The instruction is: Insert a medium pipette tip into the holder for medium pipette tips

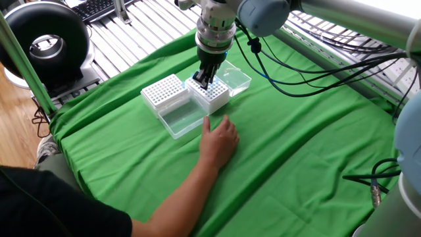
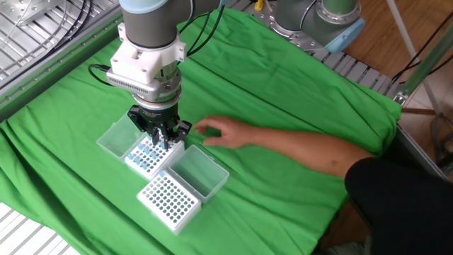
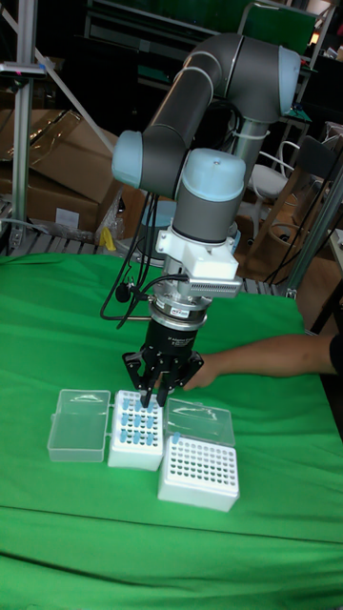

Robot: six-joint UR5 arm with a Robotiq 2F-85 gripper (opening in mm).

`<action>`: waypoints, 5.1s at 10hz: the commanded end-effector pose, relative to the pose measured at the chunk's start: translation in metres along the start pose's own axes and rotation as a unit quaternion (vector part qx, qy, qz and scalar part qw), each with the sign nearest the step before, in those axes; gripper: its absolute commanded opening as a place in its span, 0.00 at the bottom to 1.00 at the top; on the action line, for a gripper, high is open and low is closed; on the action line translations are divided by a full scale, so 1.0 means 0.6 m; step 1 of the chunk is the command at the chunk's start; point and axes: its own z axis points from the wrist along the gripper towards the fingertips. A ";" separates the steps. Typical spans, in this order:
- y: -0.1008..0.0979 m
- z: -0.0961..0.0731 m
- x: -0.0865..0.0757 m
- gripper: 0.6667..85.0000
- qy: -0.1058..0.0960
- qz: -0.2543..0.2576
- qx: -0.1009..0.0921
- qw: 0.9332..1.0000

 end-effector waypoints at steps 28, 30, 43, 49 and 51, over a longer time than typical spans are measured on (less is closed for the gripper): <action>-0.006 -0.025 0.013 0.00 0.016 0.012 0.000 1.000; -0.005 -0.050 0.006 0.00 0.016 0.014 0.000 1.000; 0.056 -0.136 -0.035 0.00 0.039 0.068 -0.010 0.997; 0.071 -0.111 -0.046 0.00 0.025 0.077 -0.003 0.997; 0.067 -0.094 -0.046 0.00 0.016 0.075 0.000 0.997</action>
